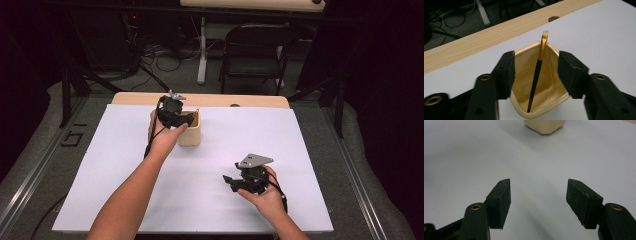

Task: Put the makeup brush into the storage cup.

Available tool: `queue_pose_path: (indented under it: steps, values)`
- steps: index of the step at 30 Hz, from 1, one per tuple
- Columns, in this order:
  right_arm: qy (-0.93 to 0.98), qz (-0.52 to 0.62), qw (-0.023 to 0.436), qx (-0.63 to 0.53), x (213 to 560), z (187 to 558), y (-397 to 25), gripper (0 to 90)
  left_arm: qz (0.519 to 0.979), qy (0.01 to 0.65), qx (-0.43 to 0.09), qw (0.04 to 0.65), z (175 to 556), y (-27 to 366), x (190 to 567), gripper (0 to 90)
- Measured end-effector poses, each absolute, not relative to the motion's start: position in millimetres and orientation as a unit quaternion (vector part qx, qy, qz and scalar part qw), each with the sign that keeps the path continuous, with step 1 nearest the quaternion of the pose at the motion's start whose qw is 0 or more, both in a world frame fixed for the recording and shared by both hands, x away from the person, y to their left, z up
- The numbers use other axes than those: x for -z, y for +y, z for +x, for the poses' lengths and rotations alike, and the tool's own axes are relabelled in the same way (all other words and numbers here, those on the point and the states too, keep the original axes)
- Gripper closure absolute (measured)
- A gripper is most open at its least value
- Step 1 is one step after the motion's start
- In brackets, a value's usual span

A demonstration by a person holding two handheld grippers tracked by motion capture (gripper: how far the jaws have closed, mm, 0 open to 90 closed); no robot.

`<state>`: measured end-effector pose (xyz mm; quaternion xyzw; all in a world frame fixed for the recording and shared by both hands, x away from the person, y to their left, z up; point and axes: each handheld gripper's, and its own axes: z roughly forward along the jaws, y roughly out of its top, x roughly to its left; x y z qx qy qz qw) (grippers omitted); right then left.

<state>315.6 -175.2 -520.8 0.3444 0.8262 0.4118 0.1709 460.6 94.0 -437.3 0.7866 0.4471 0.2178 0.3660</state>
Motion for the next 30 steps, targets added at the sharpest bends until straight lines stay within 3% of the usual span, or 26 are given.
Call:
queue_pose_path:
  steps: [5,30]
  values:
    - [0.826,0.345,0.172,-0.411,521.0,315.6,-174.4,36.3,0.782,0.443,-0.218,0.379,455.9,98.8,434.3,36.4]
    - [0.830,0.342,0.176,-0.405,522.6,315.1,-171.7,36.3,0.781,0.428,-0.221,0.398,427.1,129.8,428.1,32.6]
